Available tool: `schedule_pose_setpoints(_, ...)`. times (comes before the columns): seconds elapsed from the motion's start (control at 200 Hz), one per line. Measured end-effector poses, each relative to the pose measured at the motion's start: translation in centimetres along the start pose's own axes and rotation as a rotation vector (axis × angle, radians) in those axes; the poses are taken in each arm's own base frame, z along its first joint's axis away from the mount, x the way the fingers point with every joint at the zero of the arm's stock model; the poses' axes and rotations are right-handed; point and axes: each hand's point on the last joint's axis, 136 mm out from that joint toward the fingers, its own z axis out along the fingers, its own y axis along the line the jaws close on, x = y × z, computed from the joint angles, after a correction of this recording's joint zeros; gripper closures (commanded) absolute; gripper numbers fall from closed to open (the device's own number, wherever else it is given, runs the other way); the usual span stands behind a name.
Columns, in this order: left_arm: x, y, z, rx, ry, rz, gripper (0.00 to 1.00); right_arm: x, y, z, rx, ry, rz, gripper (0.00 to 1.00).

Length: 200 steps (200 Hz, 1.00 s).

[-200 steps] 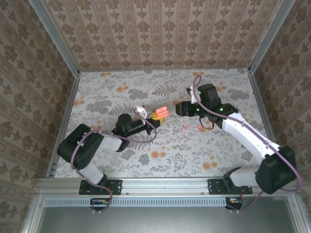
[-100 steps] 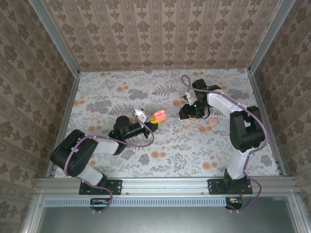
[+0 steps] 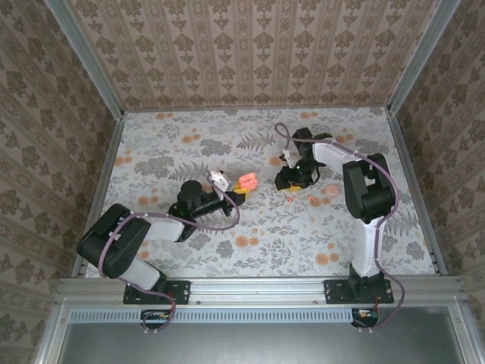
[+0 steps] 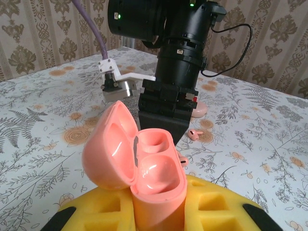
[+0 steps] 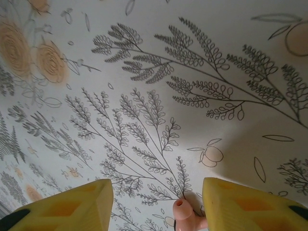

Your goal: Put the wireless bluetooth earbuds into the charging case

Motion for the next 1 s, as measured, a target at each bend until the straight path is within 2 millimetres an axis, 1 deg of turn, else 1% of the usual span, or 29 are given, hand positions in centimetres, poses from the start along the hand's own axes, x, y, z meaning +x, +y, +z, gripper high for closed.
schedule_pose_setpoints(0.205, 0.0, 0.0, 0.0, -0.001, 0.001, 0.000, 0.88, 1.0, 0.1, 0.2, 0.007, 0.044, -0.008, 0.48)
schedule_pose_setpoints(0.445, 0.0, 0.1, 0.0, -0.003, 0.001, -0.001, 0.88, 3.1, -0.3, 0.5, 0.033, 0.110, -0.007, 0.48)
schedule_pose_setpoints(0.565, 0.0, 0.1, 0.0, -0.003, 0.001, -0.001, 0.89, 4.0, 0.0, 0.3, 0.034, 0.128, -0.005, 0.48)
schedule_pose_setpoints(0.725, 0.2, -0.1, -0.2, -0.003, 0.006, -0.004, 0.88, 4.7, 0.6, 0.3, 0.034, 0.143, -0.011, 0.49)
schedule_pose_setpoints(1.0, -0.2, -0.2, -0.4, -0.003, -0.002, 0.001, 0.88, 6.2, 1.5, 0.2, 0.043, 0.194, 0.025, 0.49)
